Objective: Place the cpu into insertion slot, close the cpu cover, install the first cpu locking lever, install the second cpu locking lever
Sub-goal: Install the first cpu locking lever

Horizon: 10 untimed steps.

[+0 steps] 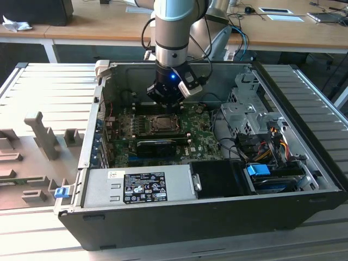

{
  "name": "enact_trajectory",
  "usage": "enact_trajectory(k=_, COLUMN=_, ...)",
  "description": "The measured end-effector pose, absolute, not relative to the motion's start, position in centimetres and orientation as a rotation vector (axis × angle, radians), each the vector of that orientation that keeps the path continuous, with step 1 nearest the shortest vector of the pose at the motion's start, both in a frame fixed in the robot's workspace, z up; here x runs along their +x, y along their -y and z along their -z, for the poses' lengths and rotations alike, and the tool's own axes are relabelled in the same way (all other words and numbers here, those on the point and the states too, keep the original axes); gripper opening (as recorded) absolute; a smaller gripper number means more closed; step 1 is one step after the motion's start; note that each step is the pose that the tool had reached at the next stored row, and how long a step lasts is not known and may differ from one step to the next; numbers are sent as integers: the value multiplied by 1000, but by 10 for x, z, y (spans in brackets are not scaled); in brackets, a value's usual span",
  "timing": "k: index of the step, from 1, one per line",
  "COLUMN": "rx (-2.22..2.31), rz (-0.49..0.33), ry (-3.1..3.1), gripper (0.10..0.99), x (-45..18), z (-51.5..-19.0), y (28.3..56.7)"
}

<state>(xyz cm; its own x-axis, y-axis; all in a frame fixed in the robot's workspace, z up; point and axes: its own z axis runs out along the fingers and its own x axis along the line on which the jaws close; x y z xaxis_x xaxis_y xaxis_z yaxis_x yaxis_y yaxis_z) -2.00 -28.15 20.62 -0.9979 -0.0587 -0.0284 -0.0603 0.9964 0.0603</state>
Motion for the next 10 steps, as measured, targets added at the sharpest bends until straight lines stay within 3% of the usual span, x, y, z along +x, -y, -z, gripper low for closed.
enact_trajectory(k=10, rx=-93, rz=-92, ry=-3112, gripper=106, x=-19, z=-203, y=283)
